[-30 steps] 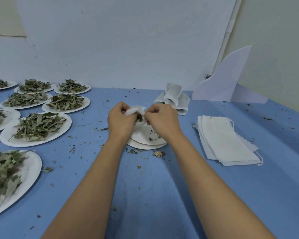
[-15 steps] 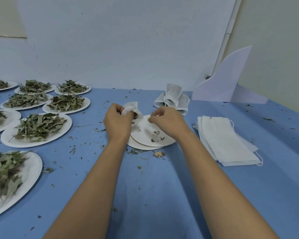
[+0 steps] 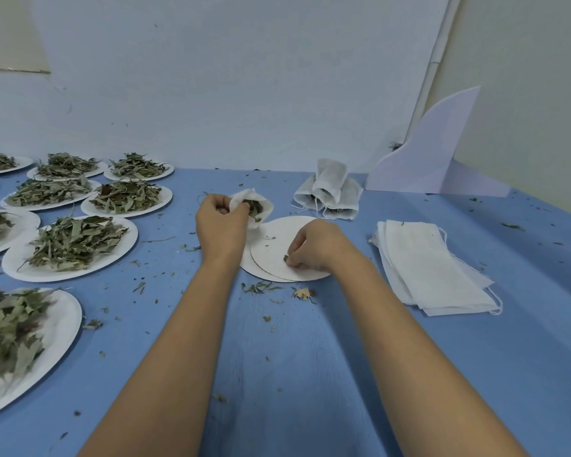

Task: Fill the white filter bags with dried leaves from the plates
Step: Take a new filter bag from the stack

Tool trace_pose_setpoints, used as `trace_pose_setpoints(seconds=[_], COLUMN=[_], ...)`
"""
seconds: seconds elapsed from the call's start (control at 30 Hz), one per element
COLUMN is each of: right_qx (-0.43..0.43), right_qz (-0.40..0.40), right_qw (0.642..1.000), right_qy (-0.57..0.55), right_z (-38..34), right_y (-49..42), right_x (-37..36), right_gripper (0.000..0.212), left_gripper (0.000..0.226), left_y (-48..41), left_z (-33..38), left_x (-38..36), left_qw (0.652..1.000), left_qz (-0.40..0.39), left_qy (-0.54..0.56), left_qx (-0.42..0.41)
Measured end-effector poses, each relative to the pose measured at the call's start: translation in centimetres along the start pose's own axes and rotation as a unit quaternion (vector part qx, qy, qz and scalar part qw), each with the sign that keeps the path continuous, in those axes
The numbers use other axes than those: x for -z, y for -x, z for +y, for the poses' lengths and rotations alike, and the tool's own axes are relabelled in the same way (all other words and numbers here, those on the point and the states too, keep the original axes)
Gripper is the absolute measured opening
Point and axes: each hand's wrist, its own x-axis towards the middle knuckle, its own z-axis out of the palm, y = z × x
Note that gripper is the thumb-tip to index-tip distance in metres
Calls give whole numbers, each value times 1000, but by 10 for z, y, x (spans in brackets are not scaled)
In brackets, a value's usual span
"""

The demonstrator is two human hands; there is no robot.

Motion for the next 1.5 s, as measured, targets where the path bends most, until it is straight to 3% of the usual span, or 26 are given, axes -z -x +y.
trace_pose_setpoints(seconds=[0.27,0.37,0.43,0.5,0.57,0.73,0.83,1.07,1.2,1.3,1.37,1.43,1.5], right_qx=[32,-6,-18,0,9,-6,-2,24,22,24,24,12,-9], right_qz=[69,97,109,112,122,253,256,96,211,309,323,253,132], right_qw=[997,983,932,899,896,912,914,883,886,857,833,840,861], right_qy=[27,-158,-345,-424,-427,-324,-314,-459,-413,-412,-448,-480,-492], right_z=[-3,-1,-1,-5,-10,-12,-12,-16,-19,-18,-12,-7,-5], right_y=[-6,-6,-6,-5,-3,-4,-5,-4,-2,-2,-3,-5,-4], right_x=[-16,-9,-3,1,-2,-9,-10,0,-4,-8,-3,2,4], right_gripper=[19,15,19,17,16,22,17,19,18,18,15,10,8], left_gripper=[23,20,19,19,18,16,25,31,32,31,31,32,34], left_y=[6,10,12,15,17,21,23,14,16,19,18,16,15], left_z=[7,6,5,5,7,11,8,-1,3,5,4,4,4], left_x=[-2,-2,-2,-3,-4,-7,-11,-5,-9,-13,-12,-10,-9], left_qw=[997,994,991,988,984,965,954,975,977,980,983,984,985], left_qz=[-63,-104,-132,-156,-177,-259,-291,-207,-197,-179,-161,-157,-156], left_qy=[38,10,-10,-7,2,8,-27,-29,-13,-15,-20,-23,-22], left_qx=[-18,-20,-24,-21,-20,-42,-63,-73,-80,-90,-90,-83,-78])
